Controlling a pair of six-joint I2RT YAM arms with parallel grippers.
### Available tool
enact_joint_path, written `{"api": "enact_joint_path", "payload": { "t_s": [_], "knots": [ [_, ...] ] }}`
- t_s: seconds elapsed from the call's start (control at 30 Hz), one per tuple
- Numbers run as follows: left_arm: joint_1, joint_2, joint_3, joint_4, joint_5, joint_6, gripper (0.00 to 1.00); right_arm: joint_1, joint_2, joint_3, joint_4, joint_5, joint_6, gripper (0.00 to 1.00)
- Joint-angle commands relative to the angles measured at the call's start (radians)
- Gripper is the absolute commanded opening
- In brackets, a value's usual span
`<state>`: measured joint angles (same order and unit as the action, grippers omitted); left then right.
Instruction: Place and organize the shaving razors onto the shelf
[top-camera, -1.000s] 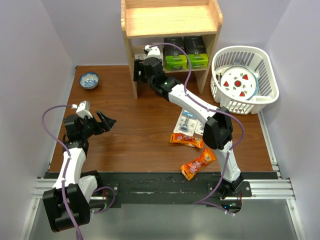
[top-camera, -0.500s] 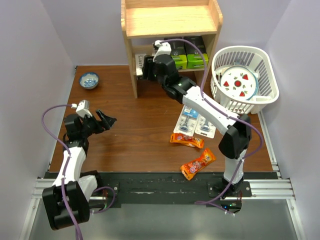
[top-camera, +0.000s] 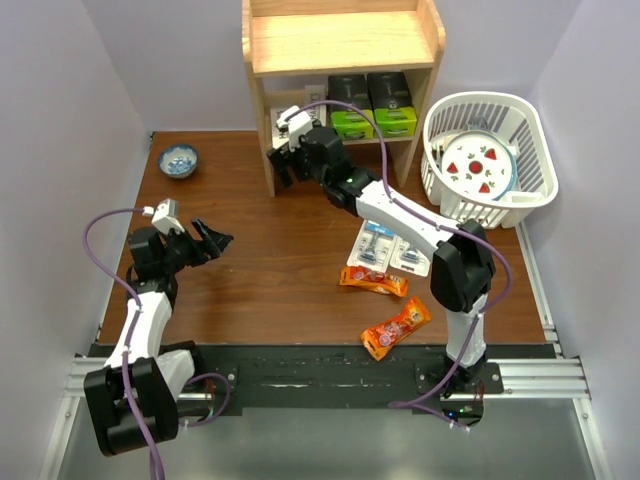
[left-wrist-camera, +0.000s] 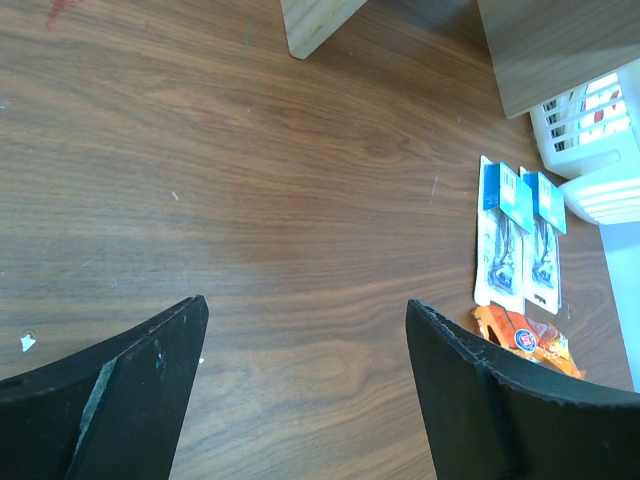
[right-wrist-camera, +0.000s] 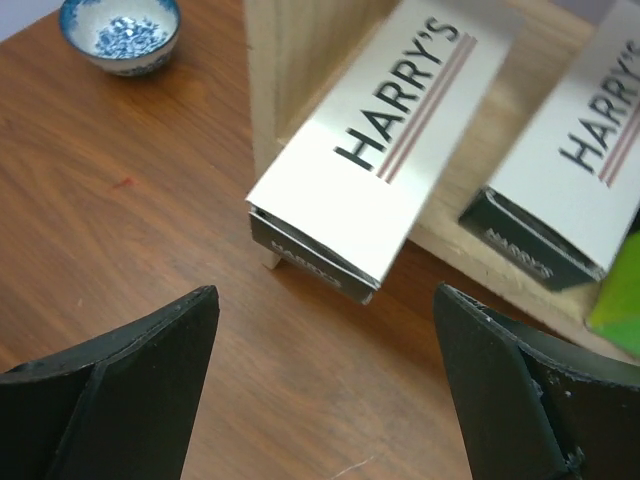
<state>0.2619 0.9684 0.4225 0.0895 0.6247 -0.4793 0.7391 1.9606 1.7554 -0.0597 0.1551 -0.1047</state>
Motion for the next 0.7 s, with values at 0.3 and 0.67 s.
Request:
{"api": "enact_joint_path", "payload": {
  "t_s": [0.3, 0.67],
  "knots": [
    [0.008, 0.018, -0.008, 0.079, 0.007, -0.002, 0.85, -0.029, 0.066, 0.125, 0.066, -0.111, -0.188, 0.85],
    [0.008, 0.038, -0.013, 0.108, 0.010, -0.012, 0.85, -0.073, 0.058, 0.164, -0.020, -0.268, -0.296, 0.74]
  ]
}}
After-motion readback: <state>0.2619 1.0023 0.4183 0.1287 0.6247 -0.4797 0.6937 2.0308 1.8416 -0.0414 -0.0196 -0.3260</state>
